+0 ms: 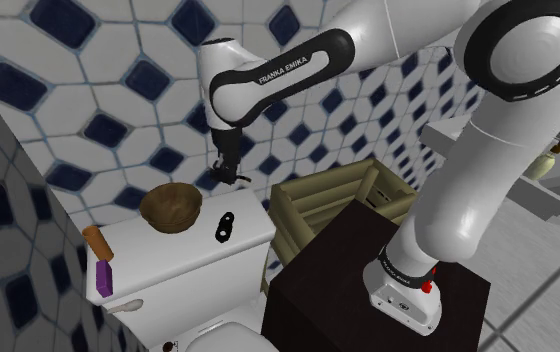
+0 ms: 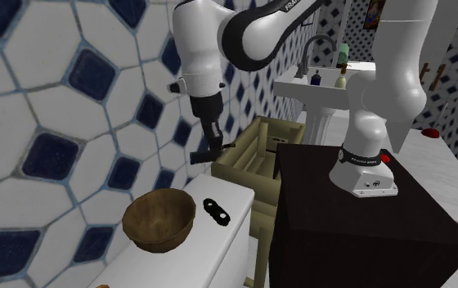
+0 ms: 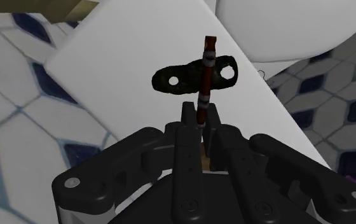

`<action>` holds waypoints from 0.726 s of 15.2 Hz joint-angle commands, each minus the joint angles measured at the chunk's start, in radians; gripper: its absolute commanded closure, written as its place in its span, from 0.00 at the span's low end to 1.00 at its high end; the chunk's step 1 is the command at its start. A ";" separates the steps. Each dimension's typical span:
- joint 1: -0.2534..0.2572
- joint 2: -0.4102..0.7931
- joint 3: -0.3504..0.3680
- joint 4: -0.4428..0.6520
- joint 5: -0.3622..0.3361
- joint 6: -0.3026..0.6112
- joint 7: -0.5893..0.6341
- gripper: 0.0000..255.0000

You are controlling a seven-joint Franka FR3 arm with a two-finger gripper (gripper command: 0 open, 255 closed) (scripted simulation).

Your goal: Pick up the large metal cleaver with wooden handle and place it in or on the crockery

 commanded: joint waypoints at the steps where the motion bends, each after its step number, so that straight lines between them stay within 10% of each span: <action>1: 0.012 0.065 0.010 0.084 -0.013 -0.020 0.030 1.00; 11: 0.111 0.437 0.033 0.618 -0.093 -0.186 0.166 1.00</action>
